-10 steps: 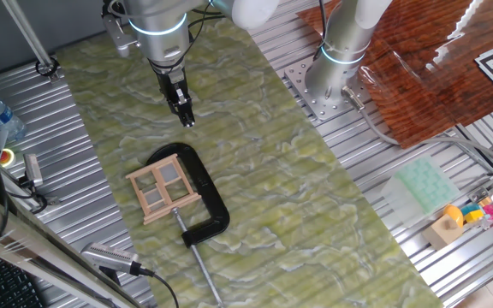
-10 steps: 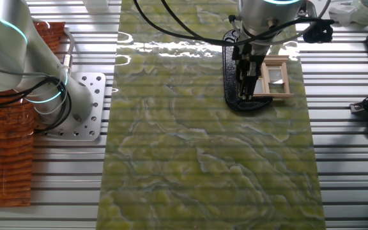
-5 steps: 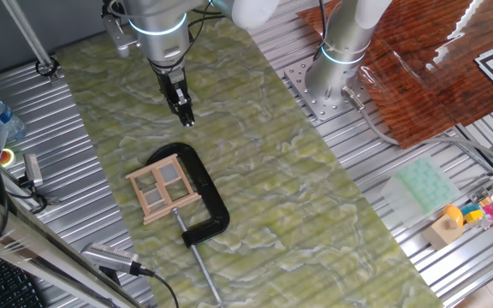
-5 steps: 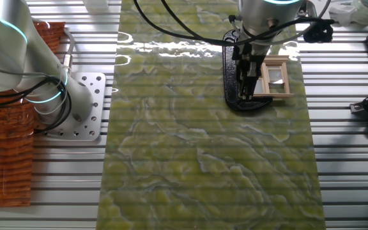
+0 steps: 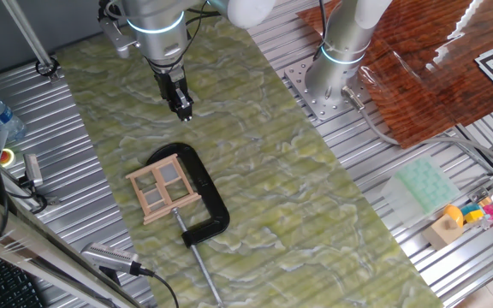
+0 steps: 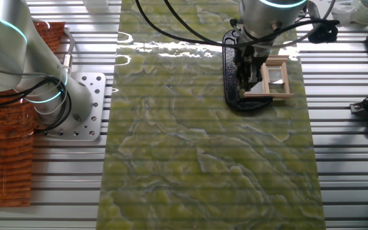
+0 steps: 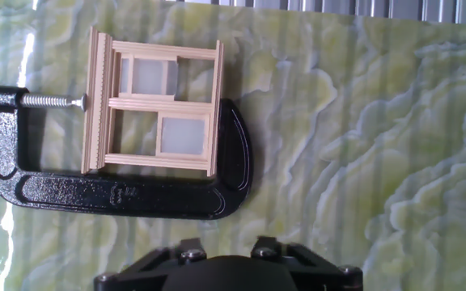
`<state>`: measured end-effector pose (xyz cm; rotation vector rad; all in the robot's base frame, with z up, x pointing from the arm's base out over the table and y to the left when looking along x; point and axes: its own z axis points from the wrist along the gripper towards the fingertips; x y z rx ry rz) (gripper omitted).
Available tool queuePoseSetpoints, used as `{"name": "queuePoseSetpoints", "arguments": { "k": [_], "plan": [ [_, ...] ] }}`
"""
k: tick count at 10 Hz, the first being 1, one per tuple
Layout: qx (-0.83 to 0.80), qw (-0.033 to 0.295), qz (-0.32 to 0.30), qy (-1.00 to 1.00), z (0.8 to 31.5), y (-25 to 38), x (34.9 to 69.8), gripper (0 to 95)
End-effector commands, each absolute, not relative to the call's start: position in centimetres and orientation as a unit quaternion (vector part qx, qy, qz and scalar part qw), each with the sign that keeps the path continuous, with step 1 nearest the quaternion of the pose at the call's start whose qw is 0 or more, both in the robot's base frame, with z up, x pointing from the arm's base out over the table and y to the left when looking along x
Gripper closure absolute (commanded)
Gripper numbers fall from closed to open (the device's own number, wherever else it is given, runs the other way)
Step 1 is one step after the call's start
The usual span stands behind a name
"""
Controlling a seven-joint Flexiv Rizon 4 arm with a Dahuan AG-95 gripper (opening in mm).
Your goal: Close a sliding window
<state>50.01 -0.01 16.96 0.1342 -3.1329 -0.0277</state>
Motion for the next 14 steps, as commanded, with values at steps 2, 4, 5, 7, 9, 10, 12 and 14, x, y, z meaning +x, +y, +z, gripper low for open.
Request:
{"name": "queuePoseSetpoints", "arguments": {
  "k": [2, 4, 5, 7, 9, 10, 12, 14],
  "plan": [
    [0.041, 0.002, -0.008, -0.999, 16.98, -0.01, 49.96, 95.0],
    [0.039, 0.003, -0.004, -0.999, 16.98, -0.01, 49.96, 95.0],
    [0.036, 0.003, -0.004, -0.999, 16.98, -0.01, 49.96, 95.0],
    [0.035, 0.002, -0.005, -0.999, 16.98, -0.01, 49.96, 95.0],
    [0.040, 0.002, -0.007, -0.999, 16.97, -0.01, 49.96, 95.0],
    [0.041, 0.002, -0.005, -0.999, 16.94, -0.02, 49.98, 95.0],
    [0.039, 0.002, 0.000, -0.999, 16.77, -0.08, 50.05, 95.0],
    [0.038, 0.002, 0.000, -0.999, 16.57, -0.09, 50.13, 95.0]
  ]
}}
